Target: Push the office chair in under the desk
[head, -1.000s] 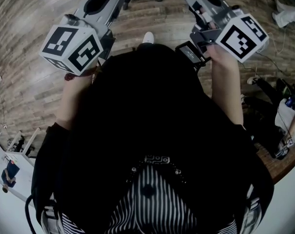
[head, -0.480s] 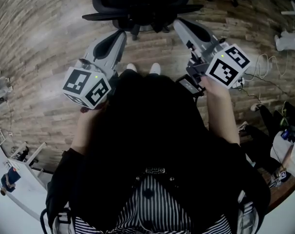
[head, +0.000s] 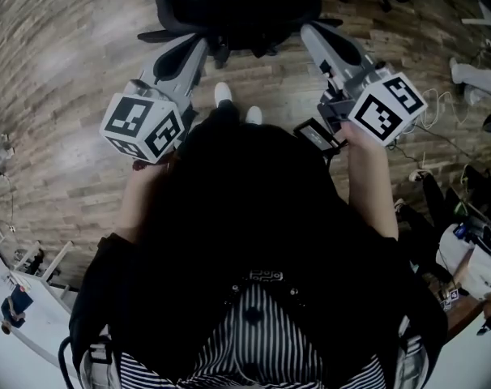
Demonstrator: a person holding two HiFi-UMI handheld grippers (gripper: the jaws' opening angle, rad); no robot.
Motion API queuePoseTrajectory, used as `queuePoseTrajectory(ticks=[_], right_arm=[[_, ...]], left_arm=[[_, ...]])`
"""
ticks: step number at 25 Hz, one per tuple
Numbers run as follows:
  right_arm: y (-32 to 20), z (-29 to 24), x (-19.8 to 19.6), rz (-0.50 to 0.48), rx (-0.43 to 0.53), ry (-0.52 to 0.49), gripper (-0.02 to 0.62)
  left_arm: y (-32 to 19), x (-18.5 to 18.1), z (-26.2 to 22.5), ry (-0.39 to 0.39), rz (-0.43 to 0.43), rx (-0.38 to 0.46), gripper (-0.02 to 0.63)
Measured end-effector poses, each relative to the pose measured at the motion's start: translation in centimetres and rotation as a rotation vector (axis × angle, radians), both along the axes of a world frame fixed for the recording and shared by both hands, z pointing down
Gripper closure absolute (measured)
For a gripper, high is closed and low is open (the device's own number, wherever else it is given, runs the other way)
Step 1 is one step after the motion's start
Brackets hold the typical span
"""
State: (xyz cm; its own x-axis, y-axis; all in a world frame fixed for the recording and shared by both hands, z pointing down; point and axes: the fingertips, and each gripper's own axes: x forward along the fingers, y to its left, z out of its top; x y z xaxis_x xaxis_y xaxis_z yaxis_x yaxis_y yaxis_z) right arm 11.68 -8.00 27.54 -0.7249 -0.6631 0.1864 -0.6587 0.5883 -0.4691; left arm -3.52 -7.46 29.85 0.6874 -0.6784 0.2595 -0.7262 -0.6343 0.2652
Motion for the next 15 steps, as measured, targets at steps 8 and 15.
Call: queuePoseTrajectory(ticks=[8,15], right_arm=[[-3.8,5.4,1.3,0.074,-0.02,0.203,0.594],[-5.5,6.5,1.1,0.176,-0.085,0.263,0.594]], left_arm=[[-3.5,0.1,6.2,-0.109,0.088,-0.057,0.607],[-4.8,-2.4,6.3,-0.064,0.142,-0.082,0.607]])
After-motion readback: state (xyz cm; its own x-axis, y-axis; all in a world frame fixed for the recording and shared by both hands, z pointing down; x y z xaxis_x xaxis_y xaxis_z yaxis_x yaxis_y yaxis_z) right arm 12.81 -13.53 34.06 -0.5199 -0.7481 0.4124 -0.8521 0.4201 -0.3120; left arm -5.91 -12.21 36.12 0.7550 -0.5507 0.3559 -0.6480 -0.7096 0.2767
